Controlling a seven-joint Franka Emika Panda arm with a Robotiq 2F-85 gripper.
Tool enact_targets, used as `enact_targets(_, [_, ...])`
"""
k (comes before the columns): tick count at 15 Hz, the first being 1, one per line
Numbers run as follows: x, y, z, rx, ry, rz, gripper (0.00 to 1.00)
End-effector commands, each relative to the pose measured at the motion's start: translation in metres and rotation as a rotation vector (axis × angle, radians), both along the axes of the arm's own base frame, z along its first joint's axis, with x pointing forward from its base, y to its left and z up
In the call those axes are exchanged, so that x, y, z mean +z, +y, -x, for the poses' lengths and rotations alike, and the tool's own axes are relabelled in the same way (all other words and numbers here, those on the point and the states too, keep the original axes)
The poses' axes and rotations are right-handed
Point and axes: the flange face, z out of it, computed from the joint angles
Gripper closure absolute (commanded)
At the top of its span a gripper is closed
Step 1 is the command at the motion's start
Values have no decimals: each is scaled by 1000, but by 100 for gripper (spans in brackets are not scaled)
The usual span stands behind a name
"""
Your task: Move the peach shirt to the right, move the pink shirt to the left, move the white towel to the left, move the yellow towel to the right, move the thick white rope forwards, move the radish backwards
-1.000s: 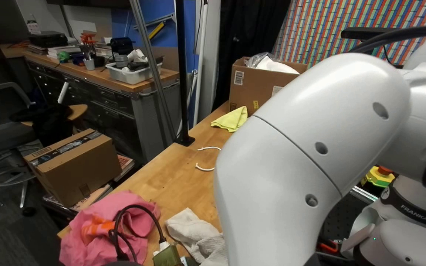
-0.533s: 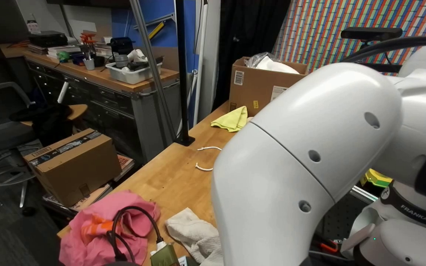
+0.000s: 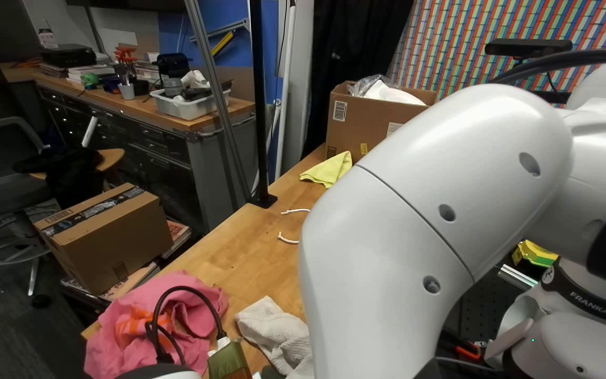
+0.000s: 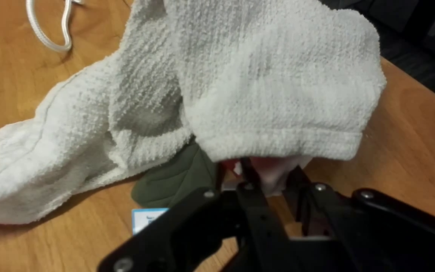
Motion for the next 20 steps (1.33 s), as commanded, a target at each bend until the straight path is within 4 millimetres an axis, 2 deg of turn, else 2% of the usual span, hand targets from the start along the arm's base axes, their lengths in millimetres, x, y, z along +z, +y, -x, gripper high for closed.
enact_targets(1, [2, 0, -6, 15, 10, 11, 99])
enact_targets(2, [3, 1, -7, 14, 8, 7, 95])
enact_targets(5, [10, 5, -10, 9, -13, -6, 95])
enact_targets(9, [36, 15, -20, -20, -64, -72, 95])
enact_targets(14, [91, 23, -57, -133, -145, -264, 95])
enact_targets(17, [116, 15, -83, -196, -197, -355, 95])
enact_targets(20, [129, -1, -104, -233, -239, -396, 95])
